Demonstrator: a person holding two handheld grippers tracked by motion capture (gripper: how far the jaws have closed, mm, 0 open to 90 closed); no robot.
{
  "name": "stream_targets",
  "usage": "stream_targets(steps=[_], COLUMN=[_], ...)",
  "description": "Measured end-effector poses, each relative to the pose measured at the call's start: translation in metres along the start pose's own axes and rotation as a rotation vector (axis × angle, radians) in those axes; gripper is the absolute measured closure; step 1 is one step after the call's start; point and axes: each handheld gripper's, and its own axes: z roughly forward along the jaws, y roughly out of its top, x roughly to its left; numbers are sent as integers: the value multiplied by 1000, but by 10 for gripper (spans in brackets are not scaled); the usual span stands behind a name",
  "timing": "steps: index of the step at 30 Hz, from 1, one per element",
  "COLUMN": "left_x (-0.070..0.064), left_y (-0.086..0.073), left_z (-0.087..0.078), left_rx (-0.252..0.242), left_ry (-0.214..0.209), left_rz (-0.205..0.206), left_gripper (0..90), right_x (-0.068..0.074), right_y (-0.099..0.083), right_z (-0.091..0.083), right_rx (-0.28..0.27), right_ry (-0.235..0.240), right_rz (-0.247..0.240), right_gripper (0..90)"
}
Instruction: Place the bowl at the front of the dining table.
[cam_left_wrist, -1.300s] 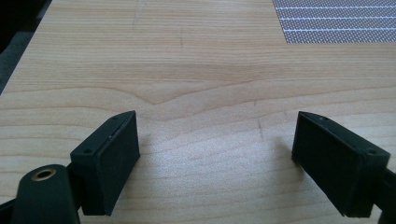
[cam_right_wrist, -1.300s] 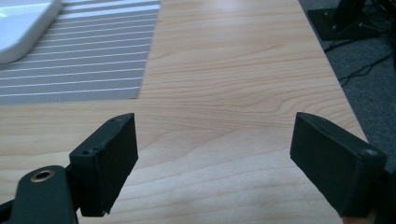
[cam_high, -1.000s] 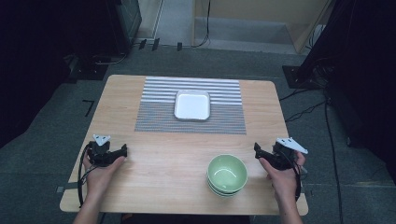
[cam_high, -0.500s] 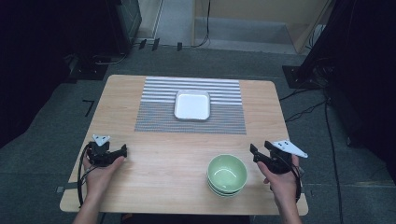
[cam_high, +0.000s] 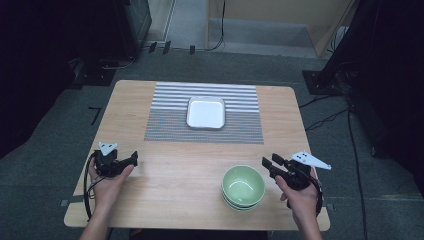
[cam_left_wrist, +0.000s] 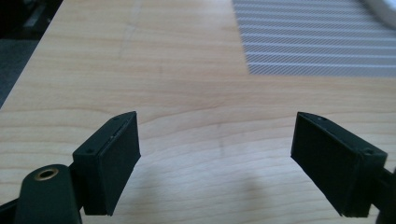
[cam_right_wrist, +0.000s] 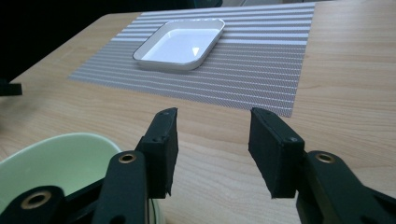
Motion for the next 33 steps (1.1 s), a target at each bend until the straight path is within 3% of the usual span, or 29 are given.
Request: stream_targets(steps=[3,7,12,19,21,26,28,33], left_x=[-8,-20,-34,-52,-57,-68,-72,-80], left_y=[4,8,13,16,17,18,18,18], left_z=[-6,-13,-21,-32,-34,-39,-41,-44], left_rx=[-19,-40,-58,-80,-83,-90,-93,-95], left_ry=[-21,-52,-81,-117,-128,-154,-165,-184], left_rz=[11,28,50,84,93,114,118,130], left_gripper=[154,155,155,157,157,157,157,158], right_x=[4,11,17,21,22,27,28,25], right_y=[1,0,0,-1,-2,-5,-6,-7], right_z=[1,4,7,10,12,16,18,16], right_rx=[10,33,64,124,152,204,204,159], right_ry=[48,75,112,145,134,166,143,163], right_rz=[-2,-43,-50,-68,-74,-89,-103,-124], right_gripper=[574,549,515,592,611,725,768,838])
